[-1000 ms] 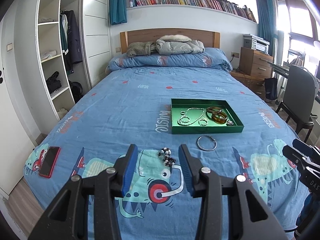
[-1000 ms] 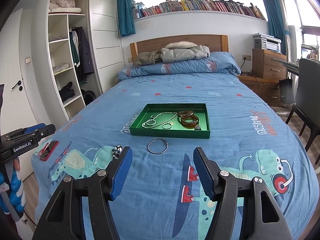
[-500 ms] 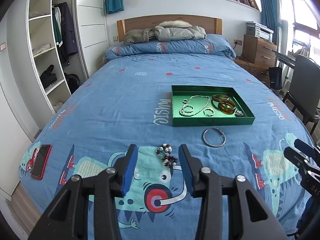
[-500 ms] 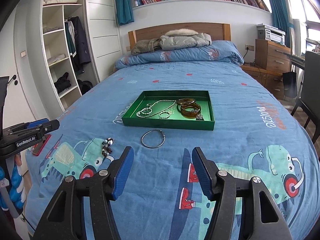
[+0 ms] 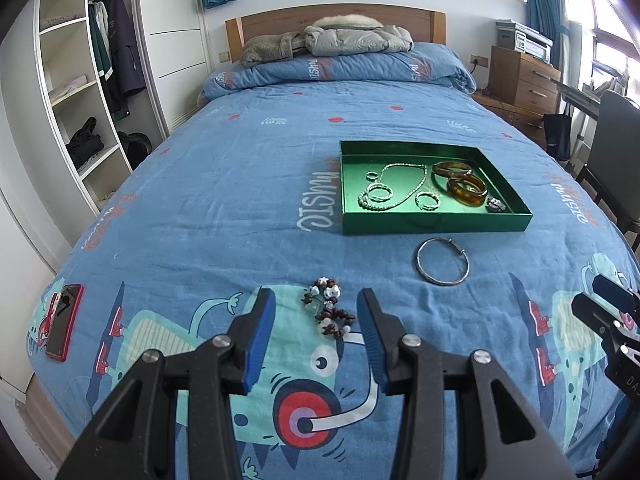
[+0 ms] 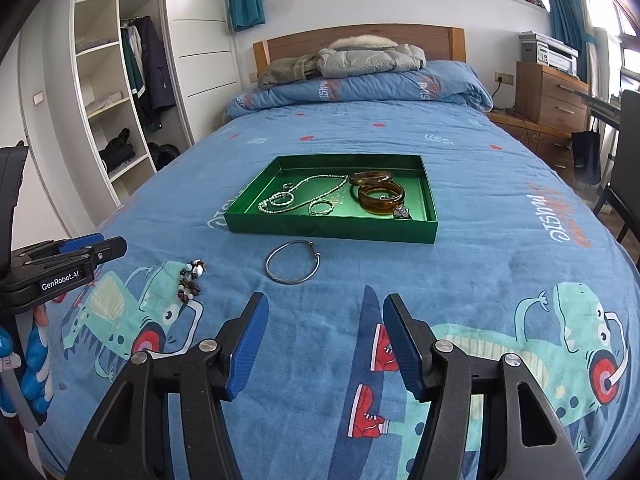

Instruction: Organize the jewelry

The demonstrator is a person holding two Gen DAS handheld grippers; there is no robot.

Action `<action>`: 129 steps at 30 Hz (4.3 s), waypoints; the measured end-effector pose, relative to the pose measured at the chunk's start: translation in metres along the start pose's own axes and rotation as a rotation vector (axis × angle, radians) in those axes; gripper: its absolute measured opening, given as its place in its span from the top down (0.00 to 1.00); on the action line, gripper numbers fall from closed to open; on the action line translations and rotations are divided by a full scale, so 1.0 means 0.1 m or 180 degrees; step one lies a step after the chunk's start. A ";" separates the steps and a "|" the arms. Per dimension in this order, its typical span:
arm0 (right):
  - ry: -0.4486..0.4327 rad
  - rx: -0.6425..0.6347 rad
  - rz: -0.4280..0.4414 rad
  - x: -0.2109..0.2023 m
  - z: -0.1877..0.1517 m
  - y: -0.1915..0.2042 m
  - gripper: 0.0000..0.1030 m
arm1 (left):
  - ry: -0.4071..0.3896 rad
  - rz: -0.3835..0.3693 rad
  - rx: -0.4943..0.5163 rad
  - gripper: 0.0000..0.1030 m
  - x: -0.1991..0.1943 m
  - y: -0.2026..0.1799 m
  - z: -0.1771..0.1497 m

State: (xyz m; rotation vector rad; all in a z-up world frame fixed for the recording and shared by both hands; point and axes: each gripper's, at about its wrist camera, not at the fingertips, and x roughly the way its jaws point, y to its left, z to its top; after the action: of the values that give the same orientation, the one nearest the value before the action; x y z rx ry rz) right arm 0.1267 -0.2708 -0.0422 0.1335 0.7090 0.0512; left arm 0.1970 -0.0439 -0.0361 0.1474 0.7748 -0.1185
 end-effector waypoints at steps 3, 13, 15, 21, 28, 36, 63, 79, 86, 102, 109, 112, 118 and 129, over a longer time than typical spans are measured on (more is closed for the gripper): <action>0.0025 -0.0010 0.0004 0.10 0.03 -0.02 0.44 | 0.0036 -0.0071 -0.0034 0.61 0.13 0.01 0.02; 0.0237 -0.0145 0.0078 0.81 0.33 -0.02 0.53 | 0.0270 -0.0432 -0.0305 0.53 0.68 0.21 0.00; 0.0338 -0.0181 0.0108 1.01 0.37 -0.01 0.55 | 0.0363 -0.0485 -0.0356 0.53 0.82 0.24 -0.02; 0.0611 -0.0277 0.0152 1.55 0.43 0.04 0.58 | 0.0618 -0.0514 -0.0386 0.53 1.19 0.23 -0.12; 0.0755 -0.0393 0.0123 1.86 0.41 0.04 0.67 | 0.0636 -0.0385 -0.0255 0.53 1.41 0.14 -0.21; 0.0819 -0.0762 0.0137 1.87 0.36 0.18 0.89 | 0.0449 -0.0227 -0.0014 0.76 1.43 0.03 -0.23; 0.0112 -0.1241 -0.0168 0.79 0.82 0.28 0.94 | -0.0123 -0.0583 0.0031 0.85 0.70 -0.14 0.45; 0.0133 -0.0614 -0.0184 1.74 1.29 -0.08 0.94 | 0.0068 -0.0936 -0.0048 0.85 1.72 -0.57 1.42; 0.0361 -0.0533 -0.0176 2.10 1.18 -0.19 0.94 | 0.0333 -0.0976 0.0100 0.85 2.22 -0.94 1.60; 0.0721 -0.0383 -0.0132 2.32 1.09 -0.32 0.94 | 0.0707 -0.0902 0.0038 0.84 2.64 -0.98 1.47; 0.0655 -0.0215 -0.0137 2.21 1.16 -0.38 0.79 | 0.0502 -0.0955 0.0016 0.71 2.26 -0.86 1.50; 0.0513 -0.0147 -0.0156 1.99 1.20 -0.37 0.70 | 0.0343 -0.0929 -0.0006 0.62 1.95 -0.80 1.50; 0.0160 -0.0078 -0.0215 1.33 1.19 -0.31 0.44 | 0.0018 -0.0847 -0.0068 0.50 1.20 -0.63 1.37; -0.0395 -0.0036 -0.0353 0.09 0.85 -0.12 0.02 | -0.0382 -0.0439 0.0063 0.44 0.01 -0.52 0.68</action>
State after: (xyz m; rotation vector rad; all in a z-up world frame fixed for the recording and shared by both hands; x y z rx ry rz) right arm 0.1893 -0.2906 0.0144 0.0854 0.5910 -0.0588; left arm 0.2365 -0.1069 0.0065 0.1045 0.6639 -0.2635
